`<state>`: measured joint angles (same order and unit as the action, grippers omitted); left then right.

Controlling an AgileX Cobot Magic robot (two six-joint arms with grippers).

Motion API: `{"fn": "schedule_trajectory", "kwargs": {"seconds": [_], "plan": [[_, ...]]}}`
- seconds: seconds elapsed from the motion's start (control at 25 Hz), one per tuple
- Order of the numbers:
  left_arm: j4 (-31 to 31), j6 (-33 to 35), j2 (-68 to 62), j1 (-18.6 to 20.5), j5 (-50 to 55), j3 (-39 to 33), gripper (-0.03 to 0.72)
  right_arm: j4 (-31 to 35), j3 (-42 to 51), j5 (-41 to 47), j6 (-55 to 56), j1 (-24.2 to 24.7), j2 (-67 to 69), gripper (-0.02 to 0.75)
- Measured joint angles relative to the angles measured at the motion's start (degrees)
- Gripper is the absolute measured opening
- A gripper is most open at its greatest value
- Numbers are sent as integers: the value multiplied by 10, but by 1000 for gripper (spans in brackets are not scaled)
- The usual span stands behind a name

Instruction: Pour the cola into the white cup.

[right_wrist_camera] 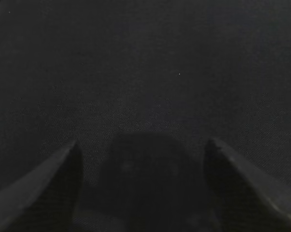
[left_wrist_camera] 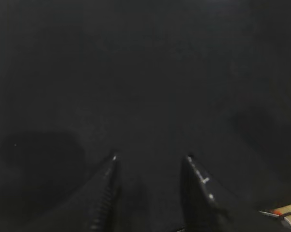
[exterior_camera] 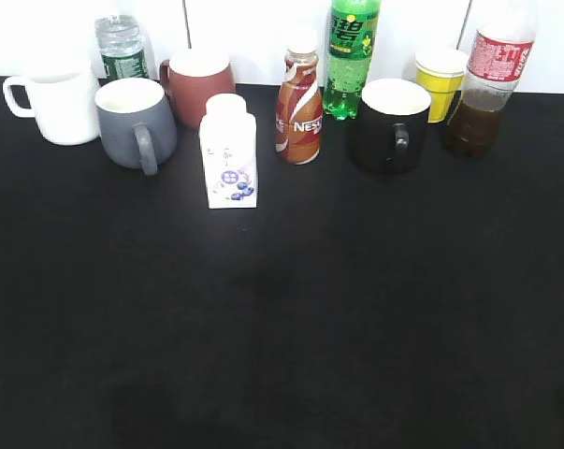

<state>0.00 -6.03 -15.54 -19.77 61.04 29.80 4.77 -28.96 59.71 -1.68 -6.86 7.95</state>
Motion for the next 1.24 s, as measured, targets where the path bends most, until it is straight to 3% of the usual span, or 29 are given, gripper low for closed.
{"fn": "schedule_trajectory", "kwargs": {"seconds": [0.16, 0.32, 1.24], "plan": [[0, 0, 79, 71, 0, 0, 253, 0, 0, -1, 0, 10, -29, 589], [0, 0, 155, 137, 0, 0, 232, 0, 0, 0, 0, 66, -82, 587], [0, 0, 159, 140, 0, -2, 230, 1, 0, 0, 1, 67, -84, 585]]}}
